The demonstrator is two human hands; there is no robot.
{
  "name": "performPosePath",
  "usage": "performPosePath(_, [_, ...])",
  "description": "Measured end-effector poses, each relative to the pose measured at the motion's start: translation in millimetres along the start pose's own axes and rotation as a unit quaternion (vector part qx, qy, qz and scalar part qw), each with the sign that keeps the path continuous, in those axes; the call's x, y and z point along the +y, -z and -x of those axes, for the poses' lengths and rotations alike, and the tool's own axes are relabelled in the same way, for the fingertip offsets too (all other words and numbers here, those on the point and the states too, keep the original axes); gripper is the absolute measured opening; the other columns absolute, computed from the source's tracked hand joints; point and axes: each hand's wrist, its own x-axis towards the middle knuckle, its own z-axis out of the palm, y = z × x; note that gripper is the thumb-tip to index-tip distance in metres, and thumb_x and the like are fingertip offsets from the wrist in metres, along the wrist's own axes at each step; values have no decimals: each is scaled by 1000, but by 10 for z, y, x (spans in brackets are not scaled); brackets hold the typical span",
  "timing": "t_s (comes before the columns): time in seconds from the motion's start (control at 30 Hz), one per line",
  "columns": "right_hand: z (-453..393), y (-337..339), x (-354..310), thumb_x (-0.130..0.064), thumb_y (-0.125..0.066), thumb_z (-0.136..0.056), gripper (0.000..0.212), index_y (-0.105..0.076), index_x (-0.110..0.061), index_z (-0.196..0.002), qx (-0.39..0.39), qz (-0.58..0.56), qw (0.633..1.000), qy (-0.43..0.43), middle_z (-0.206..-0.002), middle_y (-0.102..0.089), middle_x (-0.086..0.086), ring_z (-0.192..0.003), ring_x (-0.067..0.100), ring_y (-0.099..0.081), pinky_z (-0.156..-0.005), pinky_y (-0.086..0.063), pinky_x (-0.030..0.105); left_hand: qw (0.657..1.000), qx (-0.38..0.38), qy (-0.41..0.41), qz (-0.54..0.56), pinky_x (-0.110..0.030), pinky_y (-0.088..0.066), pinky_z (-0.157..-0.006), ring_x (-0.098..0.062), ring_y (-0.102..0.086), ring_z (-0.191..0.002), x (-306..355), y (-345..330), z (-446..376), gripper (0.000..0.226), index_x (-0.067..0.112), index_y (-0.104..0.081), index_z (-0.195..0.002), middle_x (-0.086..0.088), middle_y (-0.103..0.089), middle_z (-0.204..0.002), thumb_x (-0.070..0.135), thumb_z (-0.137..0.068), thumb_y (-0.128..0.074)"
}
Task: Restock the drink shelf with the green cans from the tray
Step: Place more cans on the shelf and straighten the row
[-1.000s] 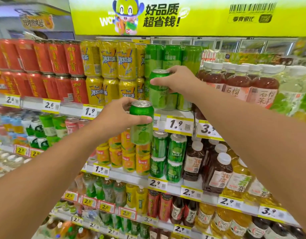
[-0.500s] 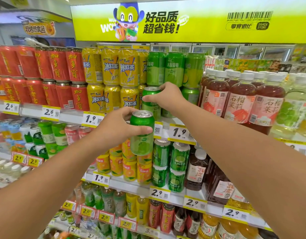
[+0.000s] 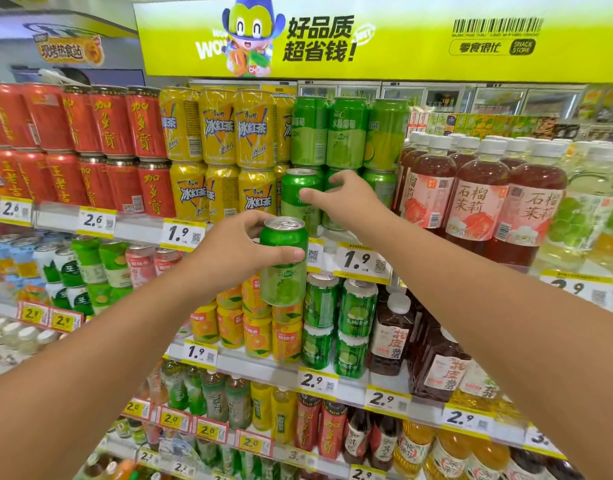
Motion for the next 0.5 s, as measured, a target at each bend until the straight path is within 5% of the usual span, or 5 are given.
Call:
performPosePath(0.07, [182,123,44,-40,-66,-93,57,-45,-18,-141,-1,-10,1000,7,-112,-60,-5,-81,9,-63,-67,-52,26,1000,4,-3,-5,-14,-53,-65,5,-69,-89,12,-1,14,56,35,-65,-110,19,-74,-102,40,-61,-91])
performPosePath(0.17, [475,229,168,-26,-65,-94,42,-52,-21,-133,-58,-22,998,10,-114,-65,-2,-92,17,-71,-76,-60,33,1000,3,-2,-2,-24,-58,-78,2,-70,-93,30,-13,13,60,34,-65,-112,18,-74,-104,43,-58,-91])
performPosePath(0.33, [751,71,347,-33,-82,-82,56,-51,-27,-128,-211,-36,977,16,-113,-61,-10,-93,1,-64,-64,-50,13,1000,4,-16,-10,-28,-57,-83,2,-70,-91,138,-81,15,54,31,-67,-113,17,-75,-102,36,-64,-91])
performPosePath(0.5, [745,-76,398,-37,-89,-72,59,-60,-23,-122,-154,-76,984,45,-92,-64,-11,-72,-8,-60,-60,-47,12,1000,10,-27,-1,-26,-57,-84,4,-70,-90,193,-166,-4,54,30,-67,-112,16,-75,-101,33,-64,-92])
